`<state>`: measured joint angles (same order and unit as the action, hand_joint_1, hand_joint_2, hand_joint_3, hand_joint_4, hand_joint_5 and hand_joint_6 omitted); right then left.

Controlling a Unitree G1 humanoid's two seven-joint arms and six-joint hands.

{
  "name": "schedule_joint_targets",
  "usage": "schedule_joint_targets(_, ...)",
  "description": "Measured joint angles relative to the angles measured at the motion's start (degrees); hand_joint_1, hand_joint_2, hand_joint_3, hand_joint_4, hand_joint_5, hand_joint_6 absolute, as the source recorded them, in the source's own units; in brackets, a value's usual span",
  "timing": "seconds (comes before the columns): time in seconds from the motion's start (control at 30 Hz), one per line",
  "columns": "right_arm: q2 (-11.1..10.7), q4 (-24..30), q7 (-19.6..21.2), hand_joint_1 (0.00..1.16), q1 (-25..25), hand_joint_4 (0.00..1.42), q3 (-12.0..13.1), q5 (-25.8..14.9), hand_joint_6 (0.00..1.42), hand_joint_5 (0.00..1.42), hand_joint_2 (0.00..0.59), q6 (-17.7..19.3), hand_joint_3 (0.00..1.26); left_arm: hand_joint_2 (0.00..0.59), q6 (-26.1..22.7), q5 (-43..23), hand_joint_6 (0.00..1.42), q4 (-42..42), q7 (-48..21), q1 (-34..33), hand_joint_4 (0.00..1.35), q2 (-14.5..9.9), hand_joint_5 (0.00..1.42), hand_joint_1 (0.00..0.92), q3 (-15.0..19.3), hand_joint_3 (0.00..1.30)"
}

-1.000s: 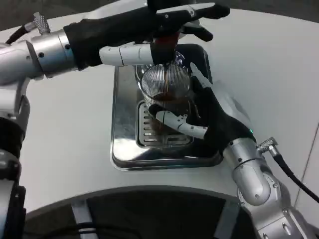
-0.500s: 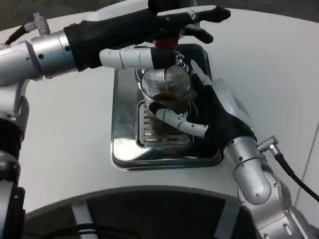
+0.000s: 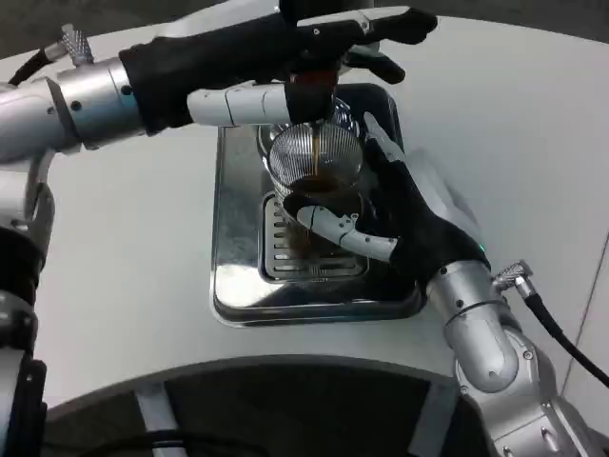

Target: Grasp the cup under the faucet to collect the drink, then remove the cup.

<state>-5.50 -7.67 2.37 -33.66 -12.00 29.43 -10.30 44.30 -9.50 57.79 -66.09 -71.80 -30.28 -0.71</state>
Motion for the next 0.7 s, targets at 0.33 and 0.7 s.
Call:
schedule_joint_targets(0.33, 0.1, 0.67, 0.0, 0.44, 0.13, 0.0, -0.06, 0.01, 0.0, 0.0, 0.188, -0.45, 0.0, 0.073, -7.26, -2.86, 0.02, -0.46, -1.89, 0.02, 0.0, 0.03, 0.1, 0.0, 2.23, 0.01)
schedule_joint_targets(0.7, 0.2, 0.67, 0.1, 0.44, 0.15, 0.0, -0.11, 0.01, 0.0, 0.0, 0.188, -0.66, 0.0, 0.078, -15.46, -6.12, 0.02, -4.22, -4.73, 0.93, 0.0, 0.66, 0.08, 0.0, 4.84, 0.0)
